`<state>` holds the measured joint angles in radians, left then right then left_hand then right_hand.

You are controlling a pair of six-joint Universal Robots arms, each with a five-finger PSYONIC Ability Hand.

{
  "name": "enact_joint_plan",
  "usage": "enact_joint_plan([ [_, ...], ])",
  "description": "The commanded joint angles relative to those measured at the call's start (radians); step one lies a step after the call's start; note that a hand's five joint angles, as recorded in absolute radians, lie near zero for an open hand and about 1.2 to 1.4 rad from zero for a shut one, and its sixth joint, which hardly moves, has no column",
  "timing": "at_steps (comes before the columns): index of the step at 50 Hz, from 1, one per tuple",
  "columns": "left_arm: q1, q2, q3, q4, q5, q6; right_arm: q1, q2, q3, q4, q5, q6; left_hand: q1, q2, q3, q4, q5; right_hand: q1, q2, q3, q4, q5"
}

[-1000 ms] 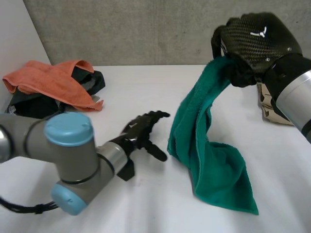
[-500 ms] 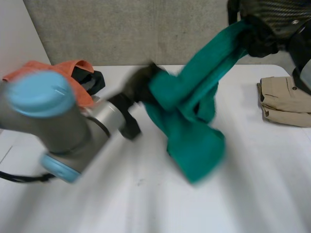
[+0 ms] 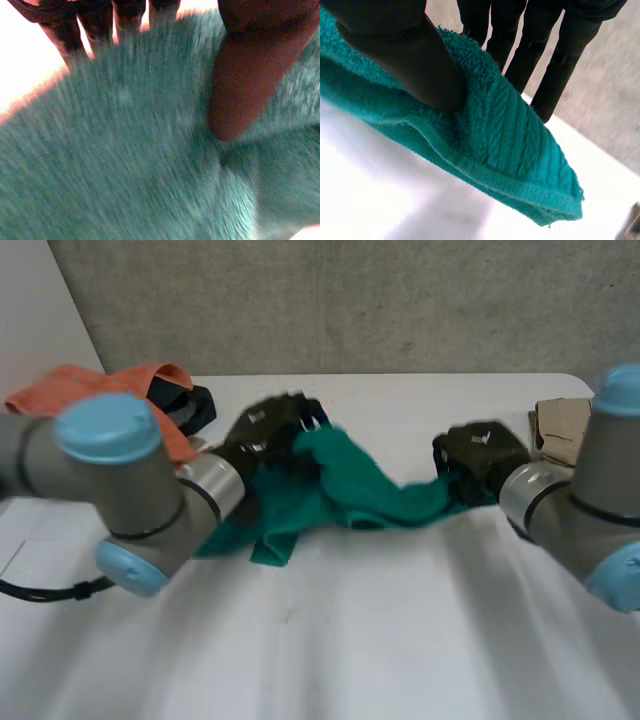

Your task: Fold the laundry.

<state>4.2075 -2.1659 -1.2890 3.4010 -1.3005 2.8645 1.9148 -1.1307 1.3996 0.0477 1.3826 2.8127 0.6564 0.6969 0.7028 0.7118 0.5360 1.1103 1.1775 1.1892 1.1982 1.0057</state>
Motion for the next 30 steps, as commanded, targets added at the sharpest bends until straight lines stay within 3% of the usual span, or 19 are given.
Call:
enact_joint_plan([
  [1,-0.003,-0.112,0.033,-0.016,-0.006,0.095,-0.01,0.097,0.005,-0.009,0.065,-0.005,-0.208,-0.249,-0.254,-0.263,-0.262,0.286,0.219,0.207,0.198,0.216],
  [13,0.005,0.233,-0.203,-0.025,-0.01,0.101,-0.039,0.08,0.018,-0.046,0.066,-0.005,-0.161,-0.202,-0.207,-0.216,-0.215,0.286,0.219,0.207,0.198,0.216],
  [17,0.008,0.337,-0.353,-0.019,-0.013,0.098,-0.056,0.075,0.028,-0.046,0.062,-0.012,0.067,0.027,0.021,0.012,0.013,0.286,0.219,0.207,0.198,0.216],
  [22,0.009,0.33,-0.457,-0.008,-0.013,0.102,-0.051,0.075,0.041,-0.046,0.064,-0.047,0.229,0.189,0.183,0.174,0.175,0.286,0.219,0.207,0.198,0.216],
  [30,0.009,0.127,-0.431,0.056,-0.01,0.136,-0.045,0.074,0.055,-0.046,0.062,-0.052,0.083,0.042,0.036,0.027,0.029,0.286,0.219,0.207,0.198,0.216],
])
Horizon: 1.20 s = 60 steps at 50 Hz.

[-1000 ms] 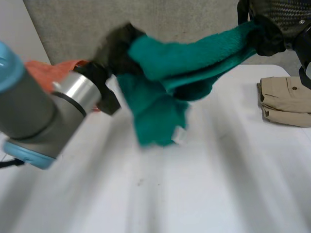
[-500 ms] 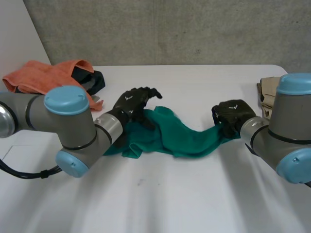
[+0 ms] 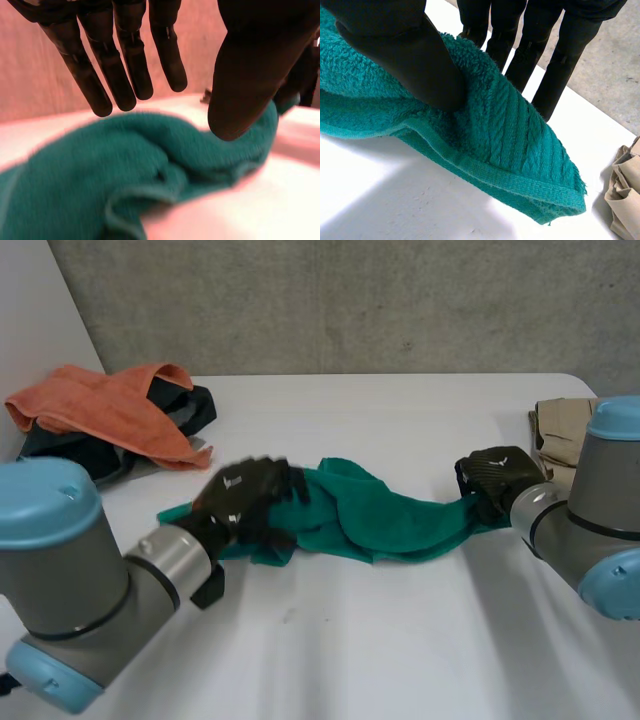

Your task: Fold the laundry.

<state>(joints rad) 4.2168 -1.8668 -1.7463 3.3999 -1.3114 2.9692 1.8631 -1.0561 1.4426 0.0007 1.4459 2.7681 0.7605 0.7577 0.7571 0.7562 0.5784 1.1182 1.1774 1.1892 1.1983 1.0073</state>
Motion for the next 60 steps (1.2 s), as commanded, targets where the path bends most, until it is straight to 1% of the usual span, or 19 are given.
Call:
enact_joint_plan([
  [1,0.0,-0.189,0.036,0.068,0.0,0.04,0.007,-0.001,0.013,0.001,-0.001,-0.007,-0.022,-0.019,-0.018,-0.017,-0.014,0.278,0.219,0.207,0.198,0.214],
  [7,0.0,-0.294,0.112,0.15,-0.023,0.108,0.004,-0.002,0.033,0.001,-0.004,-0.008,-0.016,-0.013,-0.012,-0.011,-0.008,0.278,0.219,0.207,0.198,0.214],
  [13,0.002,-0.374,0.21,0.153,-0.08,0.149,0.004,-0.004,0.039,-0.001,-0.004,-0.01,-0.007,-0.004,-0.003,-0.003,0.001,0.278,0.219,0.207,0.198,0.214],
  [19,0.006,-0.449,0.283,0.151,-0.092,0.156,0.004,-0.004,0.038,-0.001,-0.004,-0.01,0.046,0.049,0.049,0.05,0.053,0.278,0.219,0.207,0.198,0.214],
  [24,0.015,-0.489,0.313,0.145,-0.092,0.159,-0.002,-0.004,0.035,-0.004,-0.004,-0.021,0.231,0.233,0.234,0.235,0.238,0.278,0.219,0.207,0.198,0.214],
  [26,0.015,-0.499,0.323,0.141,-0.092,0.162,-0.005,-0.004,0.033,-0.007,-0.002,-0.033,0.369,0.371,0.372,0.373,0.376,0.278,0.219,0.207,0.198,0.214],
  [28,0.014,-0.499,0.327,0.136,-0.094,0.18,-0.005,-0.004,0.03,-0.007,-0.002,-0.039,0.615,0.617,0.618,0.619,0.622,0.278,0.219,0.207,0.198,0.214],
  [30,0.014,-0.491,0.324,0.133,-0.097,0.195,-0.005,-0.004,0.024,-0.007,-0.001,-0.041,0.636,0.639,0.639,0.64,0.643,0.278,0.219,0.207,0.198,0.214],
  [32,0.011,-0.465,0.309,0.13,-0.117,0.217,-0.007,-0.024,0.01,-0.004,0.004,-0.045,0.636,0.639,0.639,0.64,0.643,0.278,0.219,0.207,0.198,0.214],
  [36,0.022,-0.251,0.271,0.128,-0.143,0.223,-0.015,-0.12,-0.037,0.019,0.008,-0.102,0.636,0.639,0.639,0.64,0.643,0.278,0.219,0.207,0.198,0.214],
  [37,0.029,-0.15,0.251,0.128,-0.138,0.228,-0.018,-0.136,-0.047,0.027,0.01,-0.119,0.636,0.639,0.639,0.64,0.643,0.278,0.219,0.207,0.198,0.214],
  [41,0.035,0.055,0.238,0.128,-0.137,0.231,-0.041,-0.273,-0.137,0.131,0.016,-0.264,0.636,0.639,0.639,0.64,0.643,0.278,0.219,0.207,0.198,0.214],
  [42,0.038,0.133,0.246,0.121,-0.137,0.229,-0.041,-0.289,-0.151,0.145,0.016,-0.277,0.636,0.639,0.639,0.64,0.643,0.278,0.219,0.207,0.198,0.214],
  [46,0.066,0.27,0.267,0.064,-0.134,0.232,-0.039,-0.361,-0.255,0.232,0.018,-0.311,0.636,0.639,0.639,0.64,0.643,0.278,0.219,0.207,0.198,0.214],
  [48,0.08,0.299,0.28,0.026,-0.125,0.232,-0.038,-0.377,-0.29,0.272,0.016,-0.317,0.636,0.639,0.639,0.64,0.643,0.278,0.219,0.207,0.198,0.214],
  [52,0.112,0.301,0.306,-0.095,-0.054,0.244,-0.036,-0.387,-0.346,0.363,0.011,-0.32,0.636,0.639,0.639,0.64,0.643,0.278,0.219,0.207,0.198,0.214],
  [55,0.124,0.278,0.3,-0.128,-0.036,0.269,-0.03,-0.369,-0.354,0.407,0.011,-0.324,0.636,0.639,0.639,0.64,0.643,0.278,0.219,0.207,0.198,0.214],
  [59,0.129,0.158,0.303,-0.151,-0.032,0.347,-0.03,-0.277,-0.352,0.415,0.013,-0.332,0.636,0.639,0.639,0.64,0.643,0.278,0.219,0.207,0.198,0.214],
  [60,0.13,0.096,0.307,-0.155,-0.032,0.385,-0.027,-0.251,-0.355,0.416,0.014,-0.332,0.636,0.639,0.639,0.64,0.643,0.278,0.219,0.207,0.198,0.214],
])
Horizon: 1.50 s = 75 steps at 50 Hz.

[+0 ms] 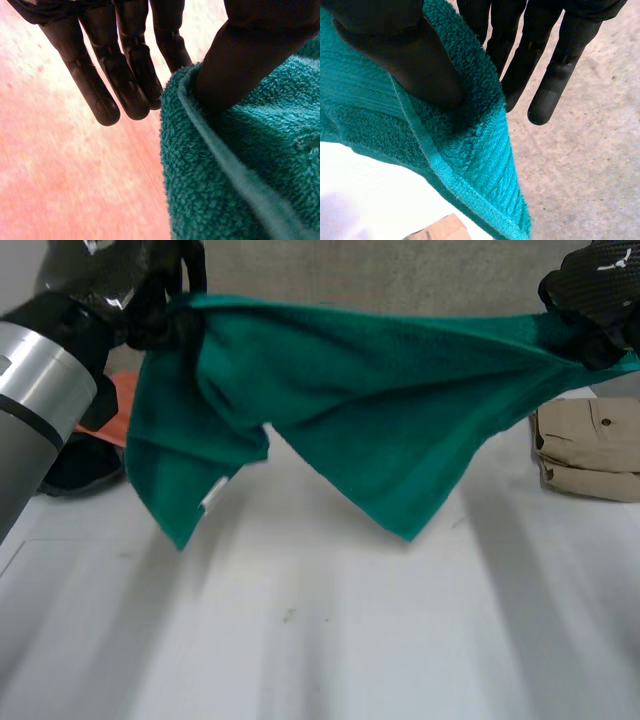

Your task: Fold the laundry.

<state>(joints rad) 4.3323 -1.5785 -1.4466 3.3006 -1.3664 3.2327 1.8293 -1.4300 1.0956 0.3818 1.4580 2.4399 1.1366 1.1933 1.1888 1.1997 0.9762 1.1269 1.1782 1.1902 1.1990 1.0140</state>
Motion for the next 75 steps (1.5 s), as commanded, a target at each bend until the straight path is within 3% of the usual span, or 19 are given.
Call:
enact_joint_plan([
  [1,0.016,-0.225,0.012,-0.058,0.023,0.142,0.008,0.17,-0.014,0.037,0.004,-0.004,0.26,0.203,0.207,0.197,0.246,0.269,0.218,0.206,0.197,0.208],
  [8,0.035,-0.49,0.151,-0.065,0.02,0.281,0.022,0.319,-0.054,0.026,0.008,0.005,0.26,0.203,0.207,0.197,0.246,0.269,0.218,0.206,0.197,0.208],
  [14,0.024,-0.592,0.371,-0.003,0.023,0.279,0.062,0.52,-0.313,-0.116,0.129,0.097,0.26,0.203,0.207,0.197,0.246,0.269,0.218,0.206,0.197,0.208],
  [17,0.02,-0.584,0.425,0.196,0.023,0.26,0.087,0.533,-0.423,-0.3,0.218,0.21,0.26,0.203,0.207,0.197,0.246,0.269,0.218,0.206,0.197,0.208],
  [18,0.015,-0.58,0.423,0.323,0.018,0.246,0.087,0.53,-0.431,-0.346,0.228,0.231,0.26,0.203,0.207,0.197,0.246,0.269,0.218,0.206,0.197,0.208],
  [22,0.013,-0.54,0.414,0.5,-0.002,0.171,0.088,0.49,-0.424,-0.527,0.232,0.281,0.26,0.203,0.207,0.197,0.246,0.269,0.218,0.206,0.197,0.208],
  [27,0.038,-0.495,0.387,0.42,-0.01,0.128,0.097,0.464,-0.422,-0.46,0.208,0.24,0.26,0.203,0.207,0.197,0.246,0.269,0.218,0.206,0.197,0.208],
  [33,0.04,-0.495,0.299,0.274,-0.003,0.133,0.102,0.502,-0.388,-0.238,0.154,0.186,0.26,0.203,0.207,0.197,0.246,0.269,0.218,0.206,0.197,0.208],
  [39,0.027,-0.502,0.143,0.2,-0.003,0.142,0.116,0.522,-0.248,-0.106,0.13,0.186,0.26,0.203,0.207,0.197,0.246,0.269,0.218,0.206,0.197,0.208],
  [48,0.032,-0.6,-0.05,0.197,-0.003,0.173,0.107,0.554,0.075,-0.193,0.096,0.177,0.26,0.203,0.207,0.197,0.246,0.269,0.218,0.206,0.197,0.208],
  [53,0.038,-0.609,-0.126,0.2,-0.003,0.257,0.103,0.543,0.164,-0.244,0.091,0.177,-0.238,-0.294,-0.29,-0.301,-0.252,0.269,0.218,0.206,0.197,0.208],
  [57,0.05,-0.54,-0.169,0.203,-0.006,0.265,0.102,0.536,0.191,-0.251,0.088,0.179,-0.406,-0.463,-0.458,-0.469,-0.42,0.269,0.218,0.206,0.197,0.208],
  [65,0.056,-0.462,-0.248,0.206,-0.013,0.263,0.1,0.488,0.23,-0.251,0.053,0.188,-0.398,-0.454,-0.45,-0.461,-0.412,0.269,0.218,0.206,0.197,0.208],
  [75,0.107,-0.479,-0.299,0.26,-0.016,0.266,0.102,0.484,0.242,-0.251,0.051,0.188,-0.18,-0.237,-0.233,-0.243,-0.194,0.269,0.218,0.206,0.197,0.208],
])
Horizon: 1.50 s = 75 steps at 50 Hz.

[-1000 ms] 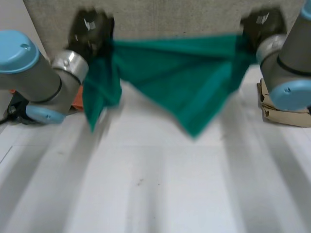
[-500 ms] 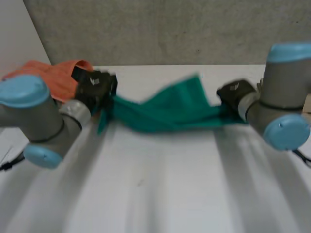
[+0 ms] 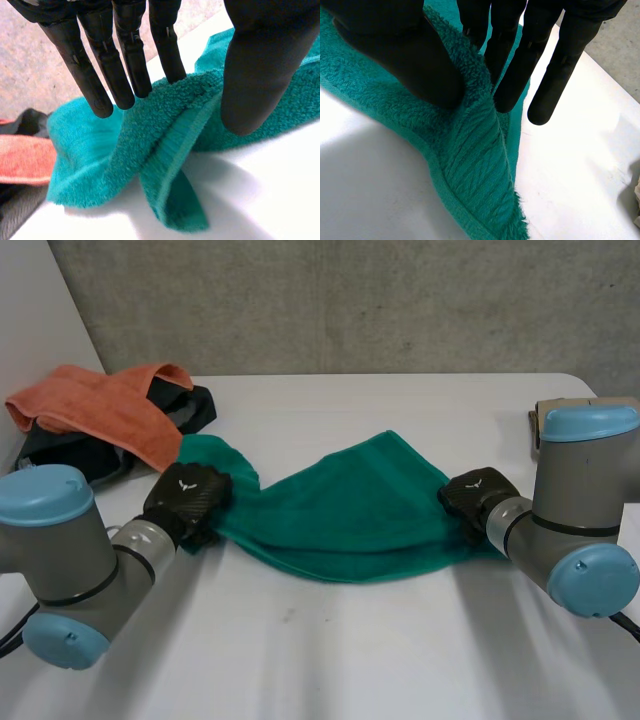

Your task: Fold the laundry.

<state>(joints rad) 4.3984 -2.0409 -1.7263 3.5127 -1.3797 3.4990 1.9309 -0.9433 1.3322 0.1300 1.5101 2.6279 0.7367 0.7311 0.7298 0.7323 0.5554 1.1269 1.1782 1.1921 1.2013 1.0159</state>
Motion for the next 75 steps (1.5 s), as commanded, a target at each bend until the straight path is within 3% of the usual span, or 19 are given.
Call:
enact_joint_plan([
  [1,0.045,-0.018,-0.019,0.06,-0.002,0.0,0.0,-0.002,0.005,0.0,0.001,0.0,0.222,0.228,0.229,0.227,0.229,0.269,0.218,0.204,0.195,0.206],
  [13,0.092,-0.081,0.016,0.118,0.005,-0.002,-0.015,-0.005,0.004,0.0,0.002,-0.006,0.296,0.302,0.303,0.3,0.303,0.269,0.218,0.204,0.195,0.206],
  [18,0.096,-0.064,0.002,0.117,0.008,-0.002,-0.029,-0.006,0.002,0.002,0.001,-0.008,-0.079,-0.074,-0.073,-0.075,-0.073,0.269,0.218,0.204,0.195,0.206],
  [22,0.092,-0.01,-0.025,0.106,0.004,-0.005,-0.029,-0.006,0.004,0.002,0.001,-0.008,-0.083,-0.077,-0.076,-0.078,-0.076,0.269,0.218,0.204,0.195,0.206],
  [32,0.104,0.165,-0.183,0.1,-0.001,-0.104,-0.02,-0.006,0.01,0.0,0.001,-0.008,0.34,0.345,0.347,0.344,0.347,0.269,0.218,0.204,0.195,0.206],
  [42,0.182,0.105,-0.187,0.081,0.016,-0.212,-0.016,-0.006,0.008,0.0,0.001,-0.008,0.281,0.287,0.288,0.286,0.288,0.269,0.218,0.204,0.195,0.206],
  [48,0.179,0.008,-0.122,0.08,0.034,-0.209,-0.016,-0.005,0.013,0.0,0.001,-0.008,0.14,0.146,0.147,0.145,0.147,0.269,0.218,0.204,0.195,0.206],
  [61,0.128,-0.082,-0.016,0.08,0.033,-0.212,-0.019,-0.003,0.024,-0.004,0.001,-0.011,0.149,0.155,0.156,0.154,0.156,0.269,0.218,0.204,0.195,0.206],
  [64,0.102,-0.116,0.019,0.078,0.031,-0.215,-0.023,-0.003,0.024,-0.006,0.001,-0.011,0.263,0.269,0.27,0.267,0.27,0.269,0.218,0.204,0.195,0.206],
  [66,0.098,-0.133,0.04,0.078,0.028,-0.212,-0.026,-0.005,0.021,-0.01,0.001,-0.011,0.658,0.663,0.665,0.662,0.665,0.269,0.218,0.204,0.195,0.206],
  [68,0.096,-0.137,0.053,0.078,0.021,-0.212,-0.029,-0.006,0.013,-0.01,0.004,-0.011,0.66,0.665,0.666,0.664,0.666,0.269,0.218,0.204,0.195,0.206],
  [72,0.09,-0.076,0.059,0.065,0.021,-0.209,-0.033,-0.026,-0.016,0.005,0.01,-0.023,0.66,0.665,0.666,0.664,0.666,0.269,0.218,0.204,0.195,0.206],
  [75,0.09,0.132,0.044,0.022,0.019,-0.216,-0.058,-0.139,-0.051,0.04,0.012,-0.071,0.66,0.665,0.666,0.664,0.666,0.269,0.218,0.204,0.195,0.206],
])
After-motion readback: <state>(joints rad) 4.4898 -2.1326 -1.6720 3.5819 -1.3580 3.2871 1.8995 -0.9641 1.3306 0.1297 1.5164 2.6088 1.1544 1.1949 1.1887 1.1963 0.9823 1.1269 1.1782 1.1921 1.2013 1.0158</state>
